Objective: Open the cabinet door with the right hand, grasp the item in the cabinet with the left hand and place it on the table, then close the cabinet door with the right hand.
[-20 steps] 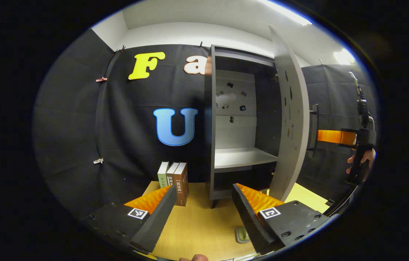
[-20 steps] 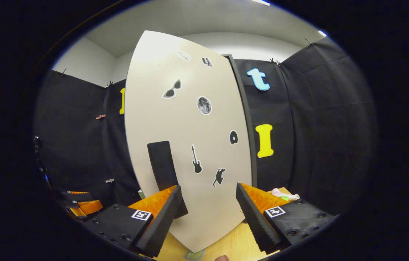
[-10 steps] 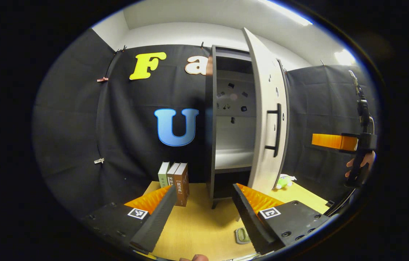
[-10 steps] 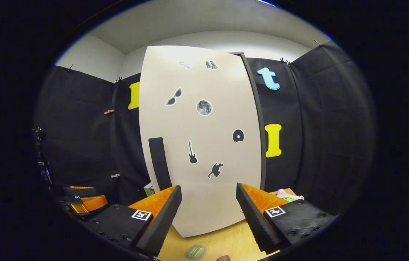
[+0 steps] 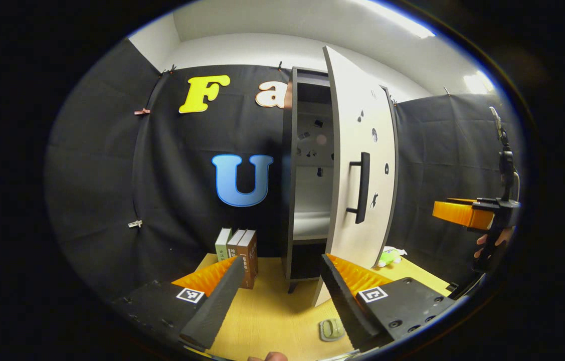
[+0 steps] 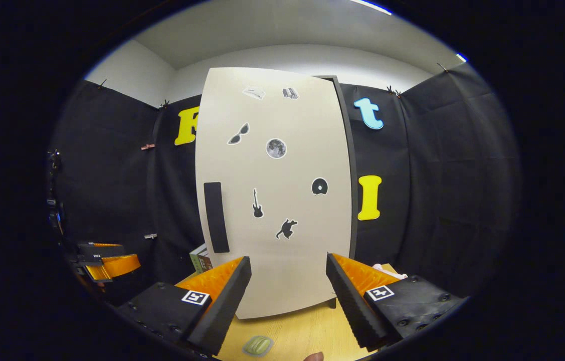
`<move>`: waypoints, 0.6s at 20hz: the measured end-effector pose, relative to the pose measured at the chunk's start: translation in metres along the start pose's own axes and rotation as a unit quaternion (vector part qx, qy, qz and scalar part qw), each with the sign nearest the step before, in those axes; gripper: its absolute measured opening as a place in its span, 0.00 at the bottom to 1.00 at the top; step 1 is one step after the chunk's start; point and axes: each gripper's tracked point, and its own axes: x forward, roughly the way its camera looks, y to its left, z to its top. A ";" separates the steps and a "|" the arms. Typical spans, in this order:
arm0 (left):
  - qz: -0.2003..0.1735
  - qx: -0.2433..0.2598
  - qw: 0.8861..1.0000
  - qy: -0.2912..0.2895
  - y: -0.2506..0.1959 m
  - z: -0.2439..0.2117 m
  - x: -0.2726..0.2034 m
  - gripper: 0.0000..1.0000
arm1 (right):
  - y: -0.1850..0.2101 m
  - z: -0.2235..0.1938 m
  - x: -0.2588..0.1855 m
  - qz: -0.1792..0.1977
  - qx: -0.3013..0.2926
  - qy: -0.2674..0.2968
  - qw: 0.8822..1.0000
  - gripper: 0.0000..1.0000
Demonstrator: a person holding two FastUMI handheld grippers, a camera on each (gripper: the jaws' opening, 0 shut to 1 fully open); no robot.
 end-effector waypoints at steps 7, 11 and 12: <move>0.008 0.006 1.000 -0.020 -0.004 0.017 -0.003 0.96 | -0.006 -0.002 -0.009 -0.010 0.004 -0.005 1.000 0.98; 0.011 0.008 1.000 -0.022 -0.007 0.020 -0.005 0.96 | -0.011 -0.002 -0.014 -0.012 0.004 -0.004 1.000 0.98; 0.012 0.010 1.000 -0.024 -0.008 0.022 -0.007 0.96 | -0.011 -0.002 -0.017 -0.012 0.002 -0.004 1.000 0.98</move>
